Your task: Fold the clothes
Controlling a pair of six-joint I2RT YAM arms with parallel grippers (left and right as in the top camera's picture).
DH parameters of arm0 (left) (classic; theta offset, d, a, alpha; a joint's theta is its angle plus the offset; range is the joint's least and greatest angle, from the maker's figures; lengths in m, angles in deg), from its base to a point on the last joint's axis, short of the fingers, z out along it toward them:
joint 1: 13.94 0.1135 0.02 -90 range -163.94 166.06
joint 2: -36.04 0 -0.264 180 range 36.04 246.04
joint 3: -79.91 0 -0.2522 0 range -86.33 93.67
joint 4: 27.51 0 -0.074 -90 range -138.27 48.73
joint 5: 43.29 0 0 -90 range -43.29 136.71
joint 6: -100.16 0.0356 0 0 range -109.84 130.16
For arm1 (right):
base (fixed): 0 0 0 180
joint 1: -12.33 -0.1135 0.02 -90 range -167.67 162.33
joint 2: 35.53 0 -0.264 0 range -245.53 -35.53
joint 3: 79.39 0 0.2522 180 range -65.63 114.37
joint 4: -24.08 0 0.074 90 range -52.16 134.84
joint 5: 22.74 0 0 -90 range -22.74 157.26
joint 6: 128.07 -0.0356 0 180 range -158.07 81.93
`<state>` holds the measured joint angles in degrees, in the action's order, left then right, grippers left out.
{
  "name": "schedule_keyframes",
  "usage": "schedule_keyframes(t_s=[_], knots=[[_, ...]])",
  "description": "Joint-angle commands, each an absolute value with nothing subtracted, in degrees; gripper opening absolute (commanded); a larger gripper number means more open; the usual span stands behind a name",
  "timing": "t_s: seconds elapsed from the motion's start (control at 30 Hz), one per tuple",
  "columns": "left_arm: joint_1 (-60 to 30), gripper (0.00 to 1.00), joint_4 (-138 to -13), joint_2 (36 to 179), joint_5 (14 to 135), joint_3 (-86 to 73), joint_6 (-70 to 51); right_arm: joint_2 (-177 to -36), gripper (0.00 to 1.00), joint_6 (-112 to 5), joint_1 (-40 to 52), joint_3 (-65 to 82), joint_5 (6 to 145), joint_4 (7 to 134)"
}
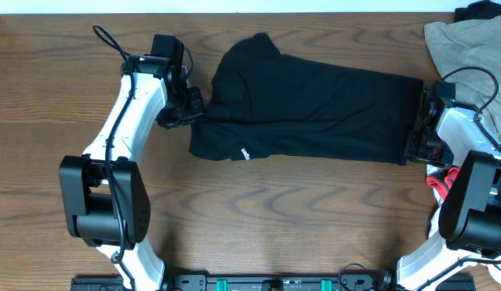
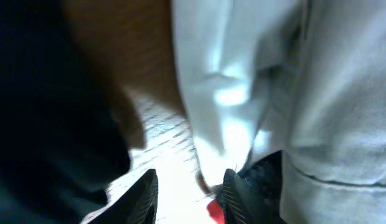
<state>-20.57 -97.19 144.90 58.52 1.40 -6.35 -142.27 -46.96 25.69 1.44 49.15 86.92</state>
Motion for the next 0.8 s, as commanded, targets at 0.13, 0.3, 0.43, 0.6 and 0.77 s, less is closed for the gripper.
schedule_keyframes(t_s=[0.13,0.3,0.43,0.6,0.77], knots=[[-20.4,0.06,-97.3,143.5,58.0,1.2,-6.5,-135.3,0.33,-43.0,23.9,10.1,59.4,91.1],[-20.4,0.06,-97.3,143.5,58.0,1.2,-6.5,-132.4,0.32,-40.3,22.6,10.7,70.5,90.5],[-20.4,0.06,-97.3,143.5,58.0,1.2,-6.5,-134.7,0.31,-40.3,21.5,8.7,70.6,90.1],[-20.4,0.06,-97.3,143.5,58.1,1.2,-6.7,-139.8,0.27,-40.4,20.6,5.0,70.5,88.1],[-20.4,0.06,-95.9,143.5,61.9,1.2,-6.7,-143.1,0.25,-40.4,20.6,2.8,70.4,86.4]])
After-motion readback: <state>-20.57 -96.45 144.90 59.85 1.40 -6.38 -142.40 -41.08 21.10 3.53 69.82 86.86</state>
